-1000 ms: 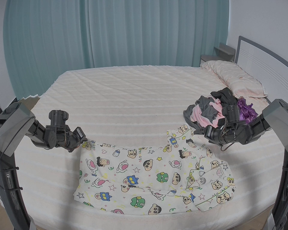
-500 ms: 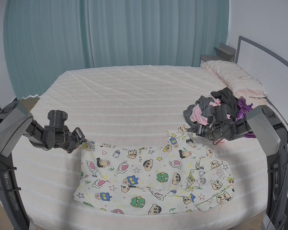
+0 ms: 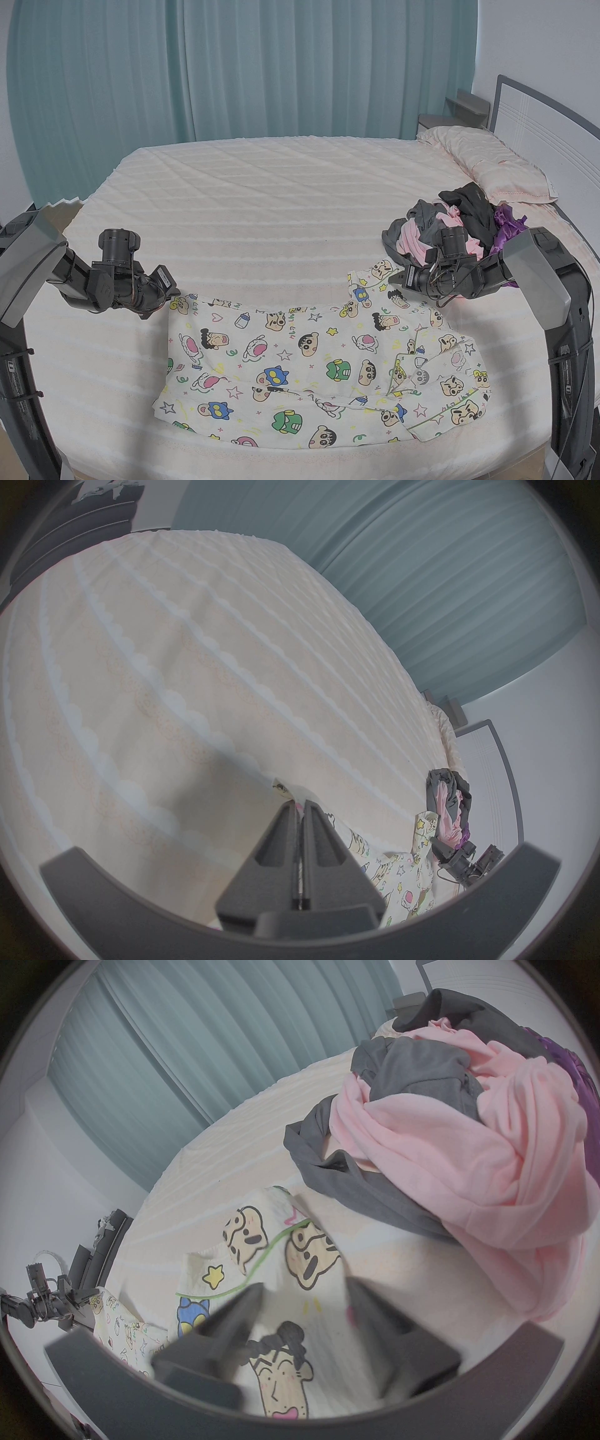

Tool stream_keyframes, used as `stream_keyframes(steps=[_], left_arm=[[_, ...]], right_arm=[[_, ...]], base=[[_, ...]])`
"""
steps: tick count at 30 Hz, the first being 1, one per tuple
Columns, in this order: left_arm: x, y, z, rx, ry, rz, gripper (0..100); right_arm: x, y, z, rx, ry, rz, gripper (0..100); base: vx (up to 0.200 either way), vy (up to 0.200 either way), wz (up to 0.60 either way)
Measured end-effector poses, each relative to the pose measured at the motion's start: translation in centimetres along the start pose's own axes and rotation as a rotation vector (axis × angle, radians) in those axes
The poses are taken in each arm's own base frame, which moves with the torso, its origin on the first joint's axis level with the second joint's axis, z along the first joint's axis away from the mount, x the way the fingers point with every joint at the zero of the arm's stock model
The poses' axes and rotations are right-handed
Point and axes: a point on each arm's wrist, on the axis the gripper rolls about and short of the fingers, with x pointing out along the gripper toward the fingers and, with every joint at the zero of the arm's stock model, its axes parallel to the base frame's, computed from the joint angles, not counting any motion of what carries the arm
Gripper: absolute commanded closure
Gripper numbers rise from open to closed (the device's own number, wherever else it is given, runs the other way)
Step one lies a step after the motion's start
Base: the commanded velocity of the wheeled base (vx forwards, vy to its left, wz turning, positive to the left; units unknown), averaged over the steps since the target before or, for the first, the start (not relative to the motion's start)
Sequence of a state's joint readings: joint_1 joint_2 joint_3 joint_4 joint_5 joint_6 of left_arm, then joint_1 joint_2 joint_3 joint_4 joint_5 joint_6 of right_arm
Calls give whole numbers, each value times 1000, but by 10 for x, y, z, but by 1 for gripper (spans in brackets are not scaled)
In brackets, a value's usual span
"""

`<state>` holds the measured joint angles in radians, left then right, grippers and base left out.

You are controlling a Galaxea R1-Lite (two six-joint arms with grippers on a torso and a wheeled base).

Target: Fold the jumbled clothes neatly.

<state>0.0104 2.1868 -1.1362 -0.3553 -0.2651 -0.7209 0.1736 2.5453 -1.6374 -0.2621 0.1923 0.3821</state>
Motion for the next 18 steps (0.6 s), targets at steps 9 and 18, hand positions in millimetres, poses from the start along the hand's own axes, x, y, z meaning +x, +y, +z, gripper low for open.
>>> stream_keyframes(steps=[9,18], left_arm=[[0,0,1,0,-2,0,100],[-3,-2,3,5,-12,-7,100]], right_arm=[[-4,-2,1,6,-4,-3,100],[-21,1,4,-6,-70,20,100]], base=[[0,0,0],[0,0,0]])
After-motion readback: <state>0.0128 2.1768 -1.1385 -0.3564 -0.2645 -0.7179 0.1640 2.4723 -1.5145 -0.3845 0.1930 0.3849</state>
